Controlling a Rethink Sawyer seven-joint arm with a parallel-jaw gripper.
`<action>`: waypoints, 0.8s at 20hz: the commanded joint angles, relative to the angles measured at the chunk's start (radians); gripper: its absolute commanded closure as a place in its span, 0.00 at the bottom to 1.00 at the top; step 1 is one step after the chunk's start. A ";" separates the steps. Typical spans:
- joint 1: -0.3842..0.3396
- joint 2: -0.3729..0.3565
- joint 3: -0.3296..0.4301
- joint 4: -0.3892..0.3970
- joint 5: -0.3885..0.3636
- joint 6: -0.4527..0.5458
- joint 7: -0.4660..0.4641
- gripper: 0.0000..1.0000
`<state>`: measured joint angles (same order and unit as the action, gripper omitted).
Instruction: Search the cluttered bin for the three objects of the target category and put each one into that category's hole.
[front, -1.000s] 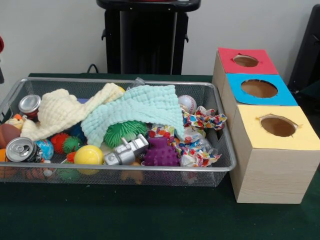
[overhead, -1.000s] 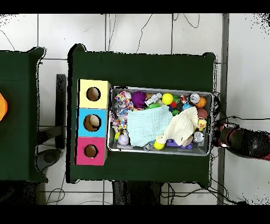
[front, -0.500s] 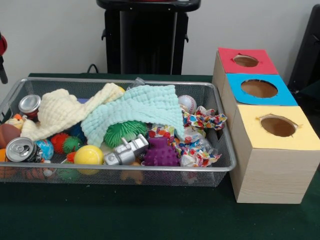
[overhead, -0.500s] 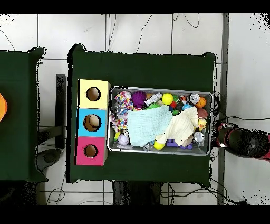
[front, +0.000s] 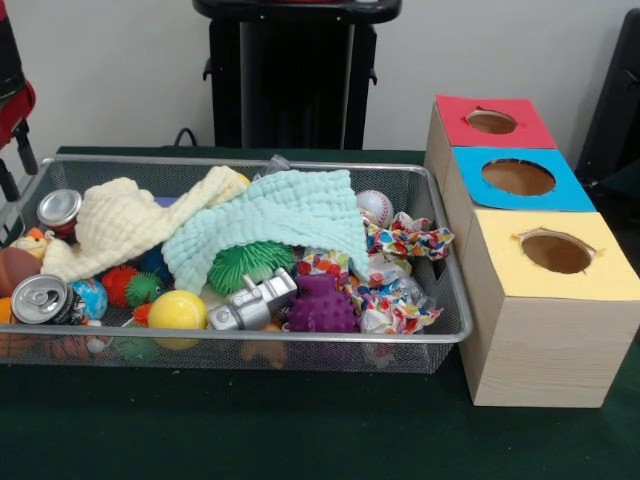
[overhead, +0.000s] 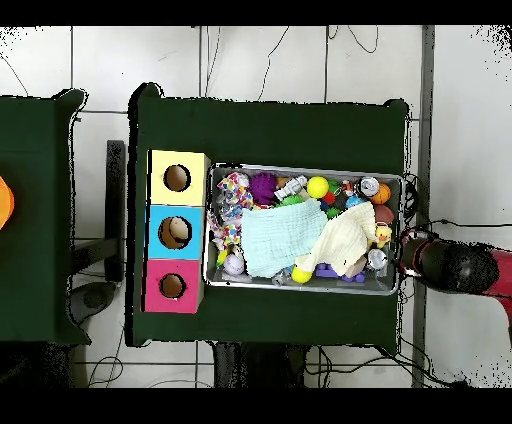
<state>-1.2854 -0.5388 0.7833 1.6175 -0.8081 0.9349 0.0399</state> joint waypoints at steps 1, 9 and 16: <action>0.032 0.047 -0.033 0.029 0.003 0.002 -0.013 0.00; 0.058 0.084 -0.030 -0.028 0.011 0.025 -0.037 0.00; 0.066 0.108 -0.026 -0.083 0.019 0.049 -0.073 0.00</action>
<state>-1.2391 -0.4778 0.7831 1.6110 -0.7974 0.9349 0.0399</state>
